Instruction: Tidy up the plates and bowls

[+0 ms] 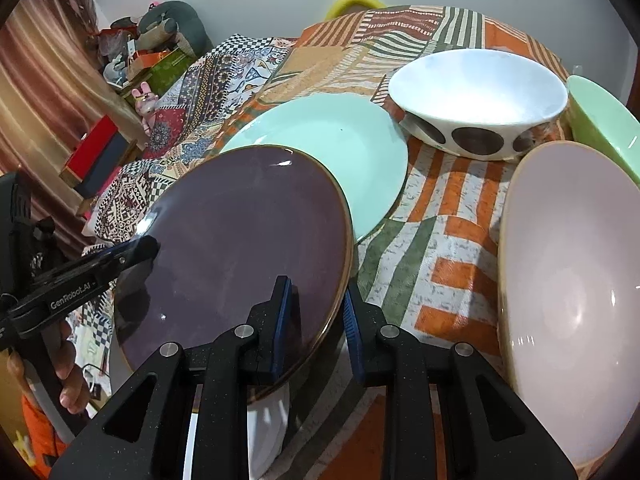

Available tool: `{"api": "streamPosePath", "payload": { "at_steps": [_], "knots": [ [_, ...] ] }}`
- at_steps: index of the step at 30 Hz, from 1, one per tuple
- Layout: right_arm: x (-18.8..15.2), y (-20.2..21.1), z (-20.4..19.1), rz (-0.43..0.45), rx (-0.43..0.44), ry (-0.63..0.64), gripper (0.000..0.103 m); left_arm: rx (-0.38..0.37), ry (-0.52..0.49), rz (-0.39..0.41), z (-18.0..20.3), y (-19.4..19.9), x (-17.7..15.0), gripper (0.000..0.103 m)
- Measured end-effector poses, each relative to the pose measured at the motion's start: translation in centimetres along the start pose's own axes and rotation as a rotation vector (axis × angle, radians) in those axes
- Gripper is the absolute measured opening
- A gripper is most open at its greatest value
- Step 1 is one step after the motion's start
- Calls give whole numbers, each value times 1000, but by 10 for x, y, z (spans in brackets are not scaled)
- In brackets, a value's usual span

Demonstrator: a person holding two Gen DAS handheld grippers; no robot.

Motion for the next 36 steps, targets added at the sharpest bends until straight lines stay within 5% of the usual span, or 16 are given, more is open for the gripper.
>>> {"api": "streamPosePath", "payload": {
  "at_steps": [20,36],
  "knots": [
    [-20,43,3,42,0,12,23,-7,-10,1,24,41,-37,25],
    [-59,95,24,74,-13,-25,23,-60,-89,-10,80,83,-85,25]
  ]
}}
Point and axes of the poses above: each gripper's, at about its wrist camera, not at the fingertips, and y roughly against the way its jaws point, z to its right, x to its top, the point moved 10 cm from there along -y, roughly the way its jaws point, and after that the axes turned 2 degrees about -z, right-handed, at the moved point
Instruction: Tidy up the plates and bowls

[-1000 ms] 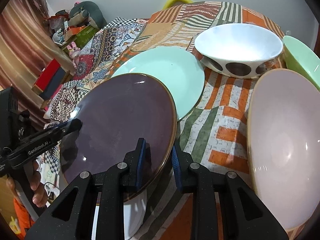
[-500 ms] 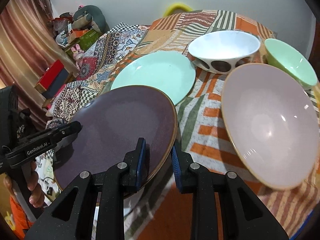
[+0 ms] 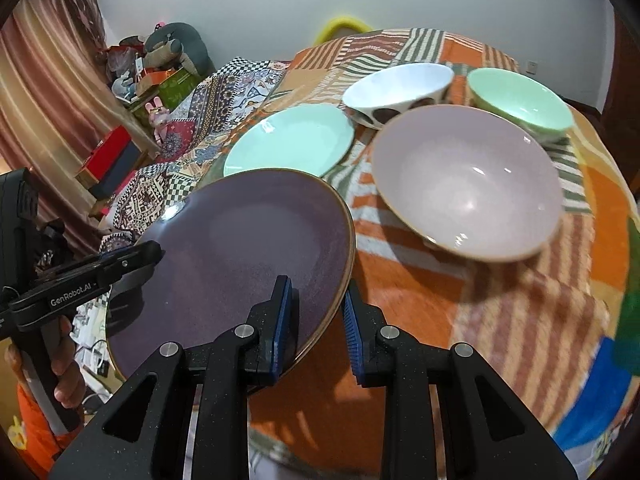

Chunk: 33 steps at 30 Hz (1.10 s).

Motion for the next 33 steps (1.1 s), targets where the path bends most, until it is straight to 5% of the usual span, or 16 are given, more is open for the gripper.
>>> {"api": "streamPosePath", "payload": {
  "at_steps": [33],
  "knots": [
    [-73,25,86,-35,-92,-208,23,-52,-211,-210,112,-65,-43,25]
  ]
}}
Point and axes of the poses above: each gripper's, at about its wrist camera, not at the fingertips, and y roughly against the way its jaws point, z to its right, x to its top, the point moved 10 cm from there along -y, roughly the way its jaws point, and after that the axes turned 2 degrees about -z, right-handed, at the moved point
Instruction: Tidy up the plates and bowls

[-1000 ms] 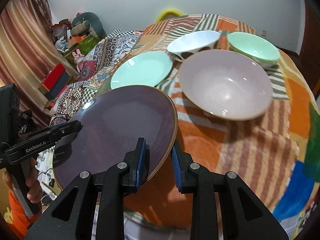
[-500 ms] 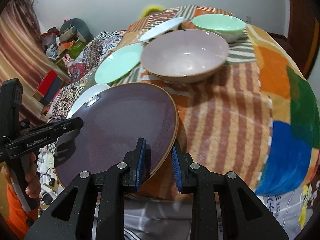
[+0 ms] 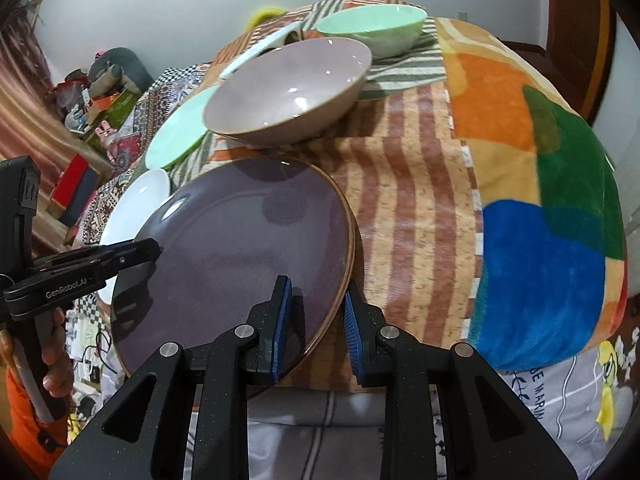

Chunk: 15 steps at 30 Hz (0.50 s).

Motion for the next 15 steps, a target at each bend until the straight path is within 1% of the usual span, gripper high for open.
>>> {"api": "streamPosePath", "payload": {
  "at_steps": [7,12,15],
  "knots": [
    [3,-3,5,1,-6,-17,23,-15,11,-31,0,-11,1,25],
    [4,-5,5,-7,-23,-7,23,-20,13,-31,-1,-12,-1,25],
    [5,-5,4,-16,-15,-10,24,-8,7,-22,-2,-9,-1,25]
  ]
}}
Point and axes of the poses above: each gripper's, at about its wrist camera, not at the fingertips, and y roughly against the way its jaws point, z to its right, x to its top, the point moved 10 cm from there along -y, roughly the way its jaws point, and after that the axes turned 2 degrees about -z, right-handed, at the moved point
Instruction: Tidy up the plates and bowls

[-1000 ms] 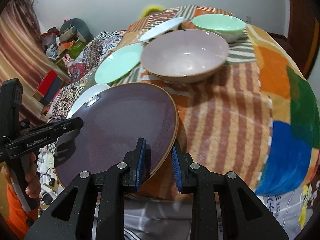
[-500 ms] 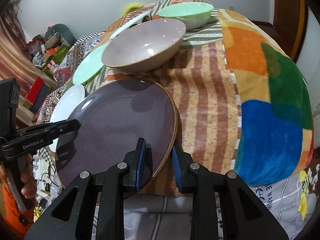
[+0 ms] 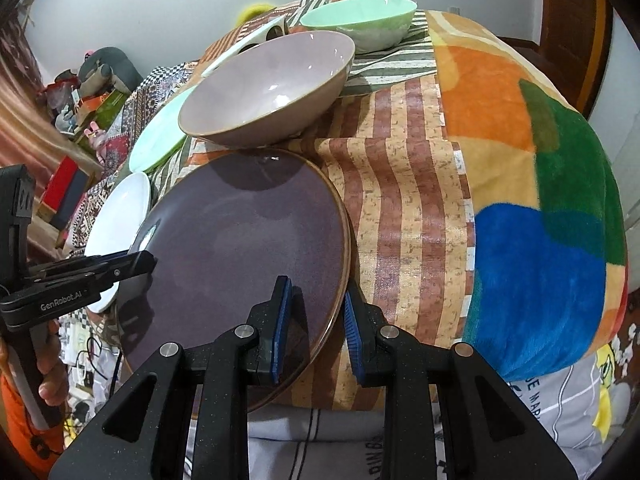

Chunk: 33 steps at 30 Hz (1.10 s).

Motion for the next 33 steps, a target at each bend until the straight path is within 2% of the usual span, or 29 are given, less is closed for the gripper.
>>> {"api": "streamPosePath", "payload": {
  "at_steps": [4,11,14,19,25,30,33],
  "knots": [
    [6,9,1,27,-28,15,24,-2,-10,40,1,16,4,25],
    [23,37,-4,98,-28,42,25,-4,-20,136,3,57,12,27],
    [29,48,-11,130,-21,57,28,-3,-21,186,4,76,15,33],
    [40,58,-29,175,-11,87,33,20,-18,287,-2,111,20,49],
    [52,62,-54,209,8,126,50,56,2,360,-18,137,21,65],
    [58,57,-80,212,33,167,63,88,42,373,-43,144,13,72],
    [61,49,-98,204,49,199,65,106,78,369,-62,144,8,73]
  ]
}}
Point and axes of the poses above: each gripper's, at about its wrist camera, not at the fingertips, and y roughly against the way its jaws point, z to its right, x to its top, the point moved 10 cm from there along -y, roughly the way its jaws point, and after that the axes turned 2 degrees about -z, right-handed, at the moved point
